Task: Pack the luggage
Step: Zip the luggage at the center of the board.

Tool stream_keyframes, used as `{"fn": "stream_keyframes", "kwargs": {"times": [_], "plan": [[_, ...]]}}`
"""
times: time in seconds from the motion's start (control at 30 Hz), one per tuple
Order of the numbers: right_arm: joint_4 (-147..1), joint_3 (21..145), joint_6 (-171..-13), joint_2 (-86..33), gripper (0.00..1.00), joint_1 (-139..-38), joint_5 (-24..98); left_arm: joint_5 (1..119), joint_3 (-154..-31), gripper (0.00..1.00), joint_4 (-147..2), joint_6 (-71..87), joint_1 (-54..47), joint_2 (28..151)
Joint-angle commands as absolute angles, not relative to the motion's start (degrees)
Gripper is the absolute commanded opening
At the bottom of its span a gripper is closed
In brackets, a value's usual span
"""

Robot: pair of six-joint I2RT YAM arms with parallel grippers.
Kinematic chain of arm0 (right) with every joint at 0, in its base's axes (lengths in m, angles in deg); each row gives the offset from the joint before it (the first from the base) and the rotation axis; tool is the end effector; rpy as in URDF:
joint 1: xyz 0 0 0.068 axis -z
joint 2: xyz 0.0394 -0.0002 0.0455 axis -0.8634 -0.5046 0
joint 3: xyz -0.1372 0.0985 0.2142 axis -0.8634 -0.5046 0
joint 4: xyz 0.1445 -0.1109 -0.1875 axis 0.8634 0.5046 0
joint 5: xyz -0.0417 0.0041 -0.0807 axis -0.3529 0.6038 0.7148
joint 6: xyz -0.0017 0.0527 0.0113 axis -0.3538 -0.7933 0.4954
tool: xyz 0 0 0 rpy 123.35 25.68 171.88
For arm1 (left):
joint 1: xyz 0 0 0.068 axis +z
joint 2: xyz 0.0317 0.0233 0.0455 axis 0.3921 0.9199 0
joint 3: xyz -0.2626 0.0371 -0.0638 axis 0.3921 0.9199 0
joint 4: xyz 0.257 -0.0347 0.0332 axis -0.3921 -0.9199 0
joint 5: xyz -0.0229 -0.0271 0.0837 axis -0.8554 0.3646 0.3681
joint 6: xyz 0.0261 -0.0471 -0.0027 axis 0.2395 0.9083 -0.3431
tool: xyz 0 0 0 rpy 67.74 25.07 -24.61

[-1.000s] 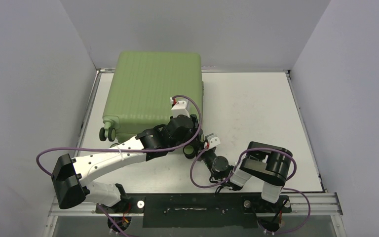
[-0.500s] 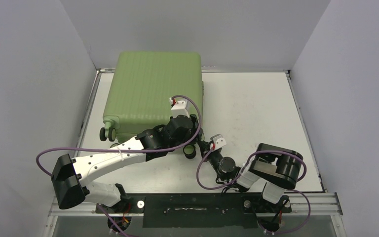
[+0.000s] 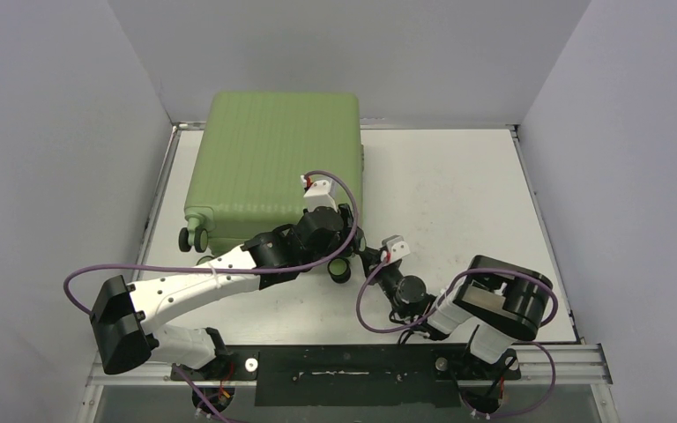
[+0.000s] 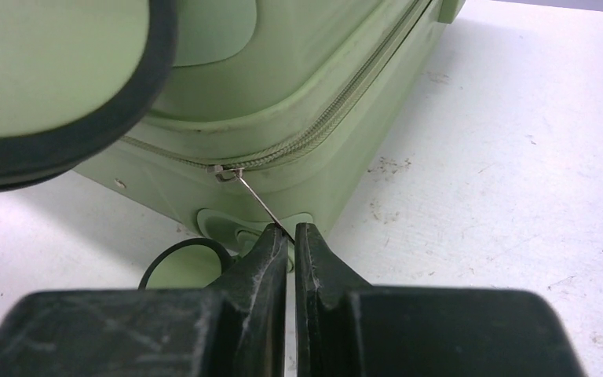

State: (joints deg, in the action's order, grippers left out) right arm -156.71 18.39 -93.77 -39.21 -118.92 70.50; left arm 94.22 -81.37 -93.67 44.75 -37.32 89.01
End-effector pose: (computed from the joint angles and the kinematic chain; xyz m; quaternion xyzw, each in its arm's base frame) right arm 0.1325 0.1924 0.1423 -0.1529 0.6889 0.2551 0.6611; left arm 0.1582 -0.2472 0.3106 -0.0176 0.8626 -0.2646 0.4308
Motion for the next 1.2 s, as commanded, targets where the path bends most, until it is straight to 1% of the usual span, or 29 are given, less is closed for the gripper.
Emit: {"fn": "stream_keyframes", "kwargs": {"times": [0.0,0.33,0.67,0.8,0.83,0.93,1.03,1.07,1.17], "plan": [[-163.3,20.83,-95.41,-36.03,0.0,-113.7,78.2,92.24,-79.78,0.0,-96.68,44.2,-38.59,87.34],[-162.62,18.23,-95.06,-33.47,0.0,-111.83,74.74,93.04,-78.52,0.0,-96.79,44.7,-38.81,86.23],[-161.24,14.57,-96.02,-30.63,0.0,-110.55,74.24,93.04,-78.31,0.0,-96.84,44.69,-38.8,86.14],[-162.74,13.26,-95.11,-28.94,0.0,-110.57,67.66,92.95,-78.19,0.0,-96.66,44.86,-38.79,86.07],[-163.09,13.06,-94.99,-28.51,0.05,-110.67,65.16,92.96,-78.27,0.0,-96.66,44.93,-38.86,86.08],[-161.79,13.68,-95.56,-27.17,0.25,-111.46,59.44,93.04,-78.5,0.0,-96.65,44.99,-38.84,86.06],[-161.64,14.99,-95.71,-27.77,0.41,-113.25,58.05,93.02,-78.9,0.0,-96.49,44.95,-38.79,86.19],[-162.25,15.32,-95.63,-28.48,0.44,-113.81,58.0,93.0,-78.99,0.0,-96.49,44.95,-38.79,86.23],[-164.24,16.64,-95.65,-30.99,0.47,-114.98,57.79,92.81,-79.29,0.0,-96.41,44.91,-38.81,86.48]]}}
